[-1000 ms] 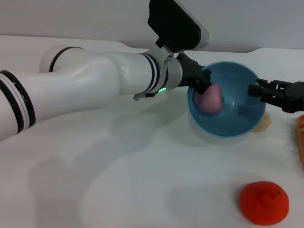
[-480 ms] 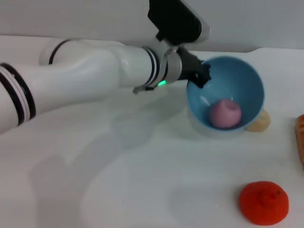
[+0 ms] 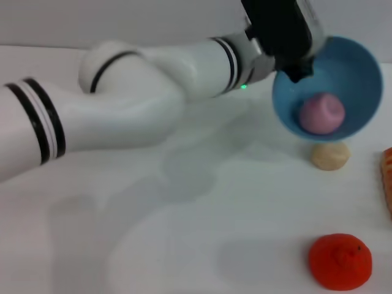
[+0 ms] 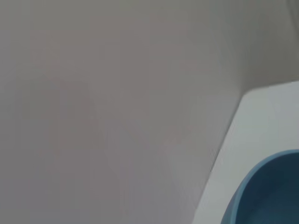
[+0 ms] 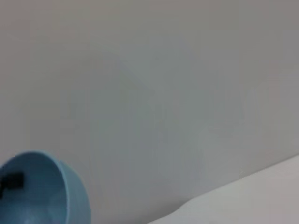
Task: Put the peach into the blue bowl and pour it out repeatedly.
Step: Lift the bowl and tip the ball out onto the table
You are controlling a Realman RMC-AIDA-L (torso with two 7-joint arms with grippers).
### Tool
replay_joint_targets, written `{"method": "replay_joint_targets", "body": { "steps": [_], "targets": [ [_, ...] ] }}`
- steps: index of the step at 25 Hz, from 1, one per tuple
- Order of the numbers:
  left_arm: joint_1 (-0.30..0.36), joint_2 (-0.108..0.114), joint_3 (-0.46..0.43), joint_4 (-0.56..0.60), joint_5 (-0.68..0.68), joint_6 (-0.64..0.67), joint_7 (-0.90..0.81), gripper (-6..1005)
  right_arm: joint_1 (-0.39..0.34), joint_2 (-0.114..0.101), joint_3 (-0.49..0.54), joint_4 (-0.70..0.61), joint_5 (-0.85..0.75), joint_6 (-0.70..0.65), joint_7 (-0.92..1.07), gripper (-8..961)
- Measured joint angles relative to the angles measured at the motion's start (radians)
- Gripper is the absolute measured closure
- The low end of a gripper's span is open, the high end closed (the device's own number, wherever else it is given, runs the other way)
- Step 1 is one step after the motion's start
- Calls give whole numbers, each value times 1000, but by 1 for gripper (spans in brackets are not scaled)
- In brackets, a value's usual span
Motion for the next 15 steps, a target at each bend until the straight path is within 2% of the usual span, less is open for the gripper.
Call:
{"method": "replay_joint_targets", "body": {
  "steps": [6,15],
  "targets": [
    [67,0,146,18,124,-189,119,1000,19,1,31,88,3,1,-74,545],
    [158,0,237,50,127,-298,426,1001,20,2,38,92,7,1,-75,543]
  ]
}}
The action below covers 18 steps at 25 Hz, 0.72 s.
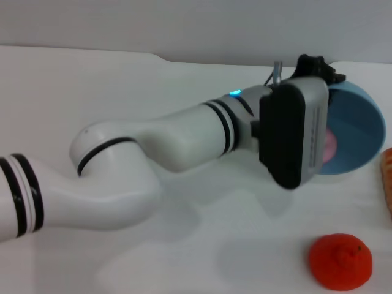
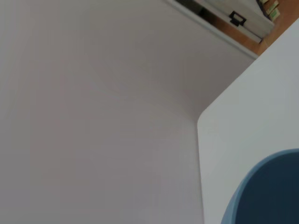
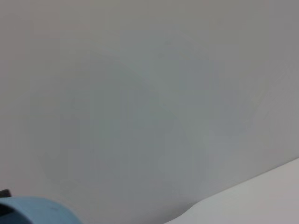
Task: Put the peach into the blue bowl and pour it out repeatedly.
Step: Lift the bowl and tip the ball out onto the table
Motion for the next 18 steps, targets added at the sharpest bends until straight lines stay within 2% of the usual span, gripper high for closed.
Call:
{"method": "replay_joint_targets", "body": {
  "steps": [10,18],
  "targets": [
    [32,0,66,-16,-9,-149,194,1000,2,1,27,10,2,0,1,540],
    [58,0,84,-27,-12,-202,289,1001,26,1,37,10,2,0,-2,538]
  ]
}}
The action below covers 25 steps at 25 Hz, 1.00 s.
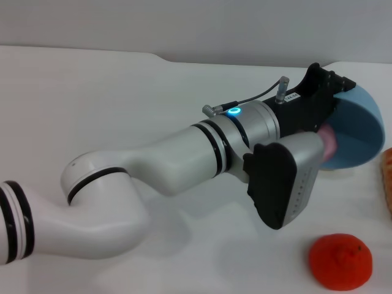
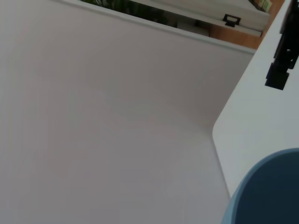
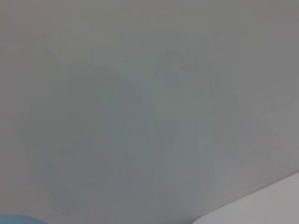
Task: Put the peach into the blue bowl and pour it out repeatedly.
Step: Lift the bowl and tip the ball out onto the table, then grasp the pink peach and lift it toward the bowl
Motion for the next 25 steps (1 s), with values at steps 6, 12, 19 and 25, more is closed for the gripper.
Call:
{"method": "replay_joint_targets", "body": {
  "steps": [6,12,19,25],
  "targets": [
    [16,0,4,-3,0,-22,68,1000,13,-2,1,0,0,1,2,536],
    [27,0,15,-11,0,-36,102,1001,14,-1,11,0,1,1,4,534],
    [32,0,-25,-7,-157,-50,85,1000,17,-5,-3,-6,-14,3,56,531],
    [-20,0,-144,1,-664,46,75,1000,72,-15,-65,-152,-290,11,420,529]
  ]
}}
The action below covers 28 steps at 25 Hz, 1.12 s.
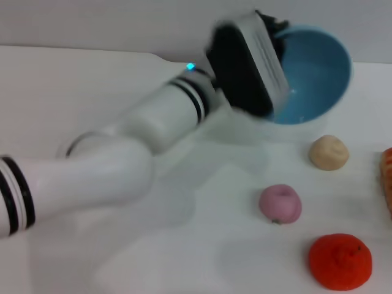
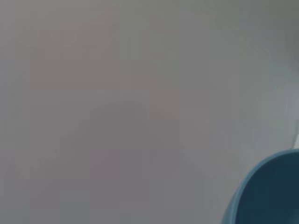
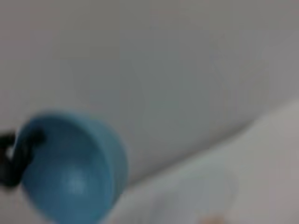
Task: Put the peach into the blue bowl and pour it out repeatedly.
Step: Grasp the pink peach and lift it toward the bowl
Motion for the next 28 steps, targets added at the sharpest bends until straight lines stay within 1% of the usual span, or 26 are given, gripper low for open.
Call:
{"method": "replay_joint_targets", "body": {
  "steps": [2,4,6,7,10,12,17,22,28],
  "targets": [
    [-21,2,-64,-12,-169,74,0,1001,41,4,-11,-41,-123,24,90,529],
    [-35,5,-104,-28,-288,130,0,1001,82,5,-15,-44,-207,38,139,528],
    [-42,8,-149,-43,-385,202,-1,1001,129,5,-19,-40,-276,41,192,528],
    [-42,8,-158,-47,-402,222,-1,1001,150,5,-24,-40,-304,41,214,527],
    [-38,8,-161,-51,-417,236,-1,1001,203,11,-49,-30,-356,44,232,526],
    [-31,7,-158,-51,-419,235,-1,1001,228,15,-53,-7,-356,55,213,526],
    [-19,7,-157,-56,-425,239,-21,1000,282,12,-52,66,-352,130,237,524],
    [-15,8,-156,-65,-428,237,-38,1000,313,14,-44,137,-338,224,267,316],
    [-14,8,-161,-77,-429,236,-38,1000,341,15,-67,220,-336,329,267,209]
  ]
}}
